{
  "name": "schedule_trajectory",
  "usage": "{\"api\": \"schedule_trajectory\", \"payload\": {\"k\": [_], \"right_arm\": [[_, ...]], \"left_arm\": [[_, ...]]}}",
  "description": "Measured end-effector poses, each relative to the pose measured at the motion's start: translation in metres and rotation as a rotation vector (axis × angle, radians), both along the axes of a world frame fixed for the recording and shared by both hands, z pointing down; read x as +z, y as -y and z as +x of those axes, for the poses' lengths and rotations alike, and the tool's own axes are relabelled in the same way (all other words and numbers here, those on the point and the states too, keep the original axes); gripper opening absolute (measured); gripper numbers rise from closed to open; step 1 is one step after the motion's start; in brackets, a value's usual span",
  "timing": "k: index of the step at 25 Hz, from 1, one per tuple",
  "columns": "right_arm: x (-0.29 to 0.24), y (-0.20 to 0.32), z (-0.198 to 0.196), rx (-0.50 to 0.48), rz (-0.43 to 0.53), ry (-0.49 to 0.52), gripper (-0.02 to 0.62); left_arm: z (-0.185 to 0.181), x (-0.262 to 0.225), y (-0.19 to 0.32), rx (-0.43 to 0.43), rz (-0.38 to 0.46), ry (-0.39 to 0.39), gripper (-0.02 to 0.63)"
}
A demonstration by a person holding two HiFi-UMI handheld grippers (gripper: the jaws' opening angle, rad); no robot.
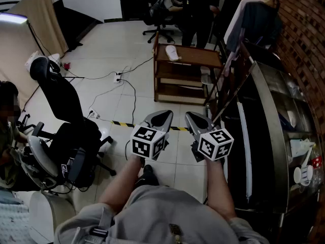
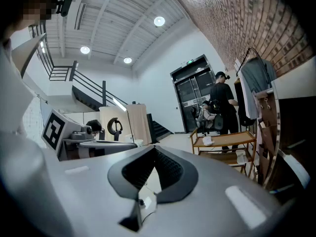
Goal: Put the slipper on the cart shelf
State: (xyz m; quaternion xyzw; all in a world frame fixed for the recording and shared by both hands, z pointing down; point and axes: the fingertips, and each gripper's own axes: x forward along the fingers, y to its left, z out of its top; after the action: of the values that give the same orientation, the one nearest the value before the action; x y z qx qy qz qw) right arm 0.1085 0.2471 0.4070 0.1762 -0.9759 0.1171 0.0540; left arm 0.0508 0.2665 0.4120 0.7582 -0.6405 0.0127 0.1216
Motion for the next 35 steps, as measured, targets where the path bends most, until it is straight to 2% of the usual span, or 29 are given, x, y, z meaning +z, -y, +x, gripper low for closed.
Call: {"api": "schedule_trajectory", "payload": {"k": [8, 16, 25, 35], "right_arm": [[-0.002, 0.042, -0.029, 0.019, 0.010, -0.005, 0.000], [0.009, 0.116, -0.080, 0.049, -0.001, -0.033, 0.000], [0.010, 0.200, -0.162, 0.094, -0.007, -0.066, 0.000], [0.019, 0.275, -0.207, 0.095, 0.004, -0.087, 0.000]], "left_arm": [[-0.029, 0.000, 0.039, 0.018, -0.007, -0.009, 0.008], [-0.084, 0.007, 0.116, 0.049, -0.013, -0.017, 0.008], [-0.164, 0.013, 0.198, 0.089, -0.034, -0.019, 0.008], [-0.213, 0.026, 0.271, 0.076, -0.063, -0.007, 0.008]]}}
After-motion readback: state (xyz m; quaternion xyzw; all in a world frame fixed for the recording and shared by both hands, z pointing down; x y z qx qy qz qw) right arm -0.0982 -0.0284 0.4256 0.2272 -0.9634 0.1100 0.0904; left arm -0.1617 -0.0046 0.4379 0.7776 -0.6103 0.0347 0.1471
